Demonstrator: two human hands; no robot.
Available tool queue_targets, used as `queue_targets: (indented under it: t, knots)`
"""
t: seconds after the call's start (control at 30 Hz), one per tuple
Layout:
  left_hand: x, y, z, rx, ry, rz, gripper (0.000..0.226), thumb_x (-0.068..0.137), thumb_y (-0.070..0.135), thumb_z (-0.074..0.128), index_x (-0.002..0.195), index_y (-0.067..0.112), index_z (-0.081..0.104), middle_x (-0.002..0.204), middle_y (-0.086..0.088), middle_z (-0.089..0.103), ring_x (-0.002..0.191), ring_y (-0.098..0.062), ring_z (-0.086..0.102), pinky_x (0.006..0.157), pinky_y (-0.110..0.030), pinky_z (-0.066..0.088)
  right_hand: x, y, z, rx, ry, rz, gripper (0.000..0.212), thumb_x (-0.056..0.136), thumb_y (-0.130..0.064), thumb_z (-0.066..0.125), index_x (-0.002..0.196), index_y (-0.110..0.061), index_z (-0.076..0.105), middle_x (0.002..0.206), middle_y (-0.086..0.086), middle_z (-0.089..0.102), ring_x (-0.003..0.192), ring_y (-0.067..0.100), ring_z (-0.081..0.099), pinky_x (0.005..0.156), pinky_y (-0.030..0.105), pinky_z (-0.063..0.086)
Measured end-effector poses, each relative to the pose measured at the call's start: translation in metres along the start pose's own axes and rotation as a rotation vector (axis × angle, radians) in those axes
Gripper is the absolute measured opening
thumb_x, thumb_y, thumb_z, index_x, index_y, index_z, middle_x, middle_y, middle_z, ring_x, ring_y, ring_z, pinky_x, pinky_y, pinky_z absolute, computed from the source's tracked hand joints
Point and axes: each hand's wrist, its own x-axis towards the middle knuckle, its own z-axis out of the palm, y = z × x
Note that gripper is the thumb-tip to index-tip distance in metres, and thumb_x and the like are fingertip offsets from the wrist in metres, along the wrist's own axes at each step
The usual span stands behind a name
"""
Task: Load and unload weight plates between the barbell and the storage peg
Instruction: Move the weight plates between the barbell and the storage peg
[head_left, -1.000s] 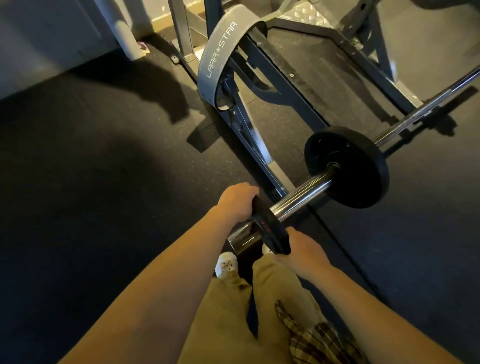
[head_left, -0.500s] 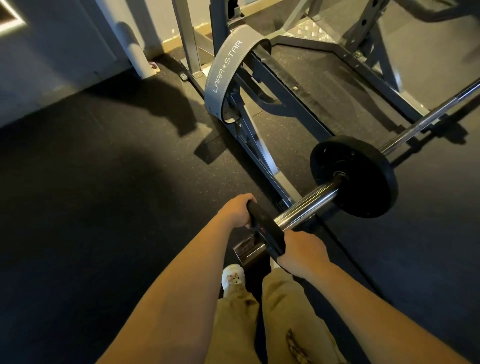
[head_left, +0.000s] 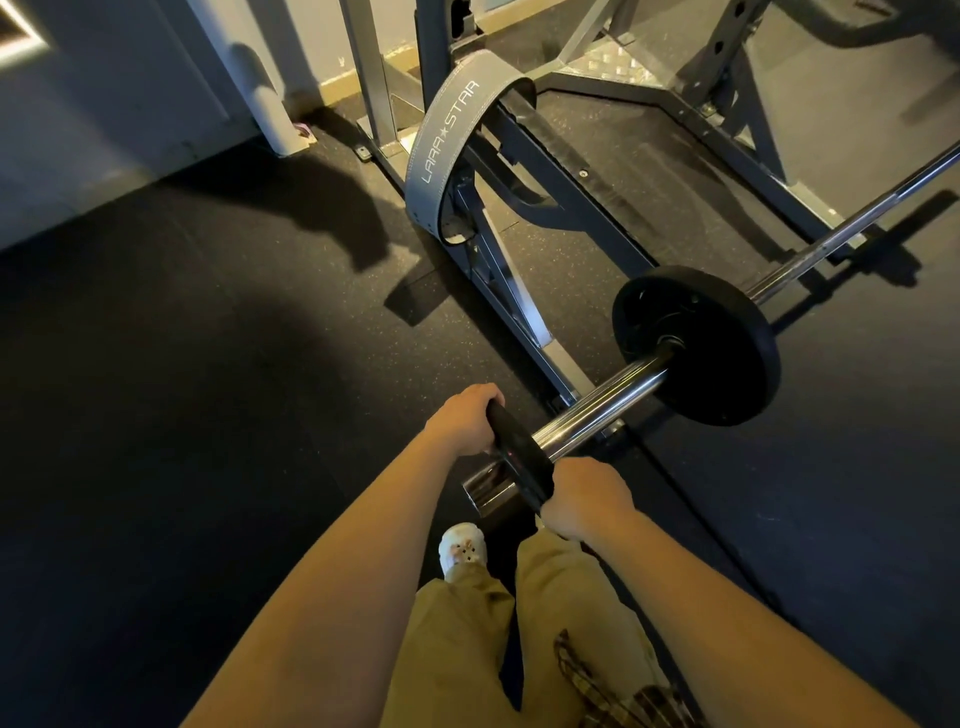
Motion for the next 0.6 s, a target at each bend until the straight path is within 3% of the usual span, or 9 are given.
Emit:
queue_targets:
  t: [0.1, 0.2, 0.33, 0.47, 0.6]
  knots:
    - [0.007, -0.008, -0.01, -0.125, -0.142, -0.065, 0.042, 0.082, -0.005, 0.061, 0.111, 0.023, 0.049, 0.115, -0.007, 0.053, 0.115, -0.028, 0.05, 0.103, -0.048, 0.039, 0.01, -0.013, -0.017, -0.072, -0.054, -0.033, 0.034, 0.086, -0.025, 0.066, 0.115, -0.011, 0.057, 0.102, 0.006, 0.058, 0.098, 0.024, 0.059, 0.08, 0.03, 0.047]
    - [0.01, -0.018, -0.013, -0.275, -0.198, -0.102, 0.043, 0.084, -0.007, 0.055, 0.113, 0.025, 0.05, 0.114, -0.006, 0.051, 0.113, -0.025, 0.045, 0.102, -0.048, 0.032, 0.016, -0.015, -0.018, -0.071, -0.065, -0.049, 0.031, 0.086, -0.029, 0.065, 0.11, -0.012, 0.058, 0.09, 0.001, 0.054, 0.087, 0.018, 0.055, 0.076, 0.028, 0.046]
    - [0.009, -0.019, -0.005, -0.289, -0.128, -0.037, 0.041, 0.084, -0.008, 0.055, 0.108, 0.025, 0.05, 0.112, -0.005, 0.05, 0.11, -0.025, 0.048, 0.1, -0.045, 0.039, 0.005, -0.004, 0.005, -0.033, 0.141, -0.082, 0.021, 0.087, -0.037, 0.062, 0.096, -0.019, 0.056, 0.078, -0.006, 0.054, 0.075, 0.015, 0.057, 0.067, 0.027, 0.045]
    - [-0.002, -0.02, 0.006, -0.084, 0.052, 0.123, 0.036, 0.082, -0.003, 0.06, 0.103, 0.026, 0.051, 0.125, -0.002, 0.048, 0.12, -0.026, 0.043, 0.103, -0.042, 0.04, -0.006, 0.01, 0.039, 0.09, 0.249, -0.064, 0.023, 0.087, -0.041, 0.063, 0.1, -0.023, 0.055, 0.089, -0.007, 0.062, 0.082, 0.013, 0.063, 0.067, 0.024, 0.045]
    - [-0.026, -0.01, 0.014, 0.267, 0.122, 0.275, 0.037, 0.084, 0.015, 0.065, 0.117, 0.025, 0.05, 0.138, 0.002, 0.039, 0.132, -0.025, 0.026, 0.104, -0.039, 0.037, -0.013, 0.016, 0.066, 0.267, 0.146, 0.047, 0.027, 0.088, -0.035, 0.065, 0.111, -0.026, 0.056, 0.1, -0.004, 0.064, 0.096, 0.016, 0.063, 0.073, 0.022, 0.043]
